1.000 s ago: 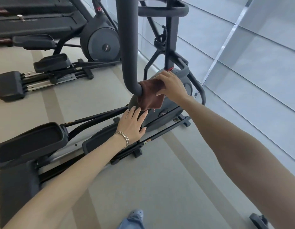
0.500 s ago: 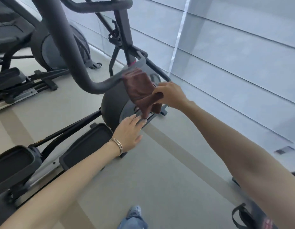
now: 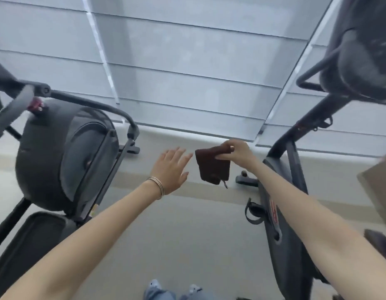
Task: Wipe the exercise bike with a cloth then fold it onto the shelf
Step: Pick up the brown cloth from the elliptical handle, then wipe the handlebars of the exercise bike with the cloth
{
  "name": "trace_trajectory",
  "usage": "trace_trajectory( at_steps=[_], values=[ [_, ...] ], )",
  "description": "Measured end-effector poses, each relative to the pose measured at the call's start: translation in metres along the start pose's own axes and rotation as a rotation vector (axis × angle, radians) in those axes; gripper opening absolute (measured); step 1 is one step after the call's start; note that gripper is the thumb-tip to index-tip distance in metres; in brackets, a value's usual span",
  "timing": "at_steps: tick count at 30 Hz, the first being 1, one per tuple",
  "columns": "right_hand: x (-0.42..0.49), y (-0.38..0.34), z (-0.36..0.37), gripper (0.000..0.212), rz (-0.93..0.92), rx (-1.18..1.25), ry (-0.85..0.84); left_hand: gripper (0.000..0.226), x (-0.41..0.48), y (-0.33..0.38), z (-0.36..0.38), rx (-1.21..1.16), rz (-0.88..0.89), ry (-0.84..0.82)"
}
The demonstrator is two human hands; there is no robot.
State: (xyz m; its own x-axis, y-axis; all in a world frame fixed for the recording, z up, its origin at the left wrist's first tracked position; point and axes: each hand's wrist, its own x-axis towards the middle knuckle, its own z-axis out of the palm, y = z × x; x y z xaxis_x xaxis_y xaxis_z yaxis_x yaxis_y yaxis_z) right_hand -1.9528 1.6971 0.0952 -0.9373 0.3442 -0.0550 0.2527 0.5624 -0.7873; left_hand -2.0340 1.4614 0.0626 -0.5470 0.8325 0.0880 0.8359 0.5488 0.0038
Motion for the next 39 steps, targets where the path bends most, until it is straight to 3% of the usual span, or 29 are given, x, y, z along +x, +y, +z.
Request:
trace_trajectory(
  at_steps=[8,16,31,39],
  values=[
    [-0.090,0.062,-0.103,0.023,0.123,0.112,0.342,0.063,0.103,0.113,-0.018,-0.004,0.311,0.081],
    [-0.122,0.093,-0.155,0.031,0.267,0.159,0.714,0.062,0.172,0.174,-0.021,0.002,0.534,0.116],
    [-0.078,0.066,-0.207,0.019,0.319,0.089,1.085,0.060,0.320,0.178,-0.073,0.003,0.886,0.262],
    [-0.063,0.056,-0.254,0.036,0.318,-0.072,1.209,0.060,0.362,0.206,-0.094,-0.077,0.945,0.336]
  ],
)
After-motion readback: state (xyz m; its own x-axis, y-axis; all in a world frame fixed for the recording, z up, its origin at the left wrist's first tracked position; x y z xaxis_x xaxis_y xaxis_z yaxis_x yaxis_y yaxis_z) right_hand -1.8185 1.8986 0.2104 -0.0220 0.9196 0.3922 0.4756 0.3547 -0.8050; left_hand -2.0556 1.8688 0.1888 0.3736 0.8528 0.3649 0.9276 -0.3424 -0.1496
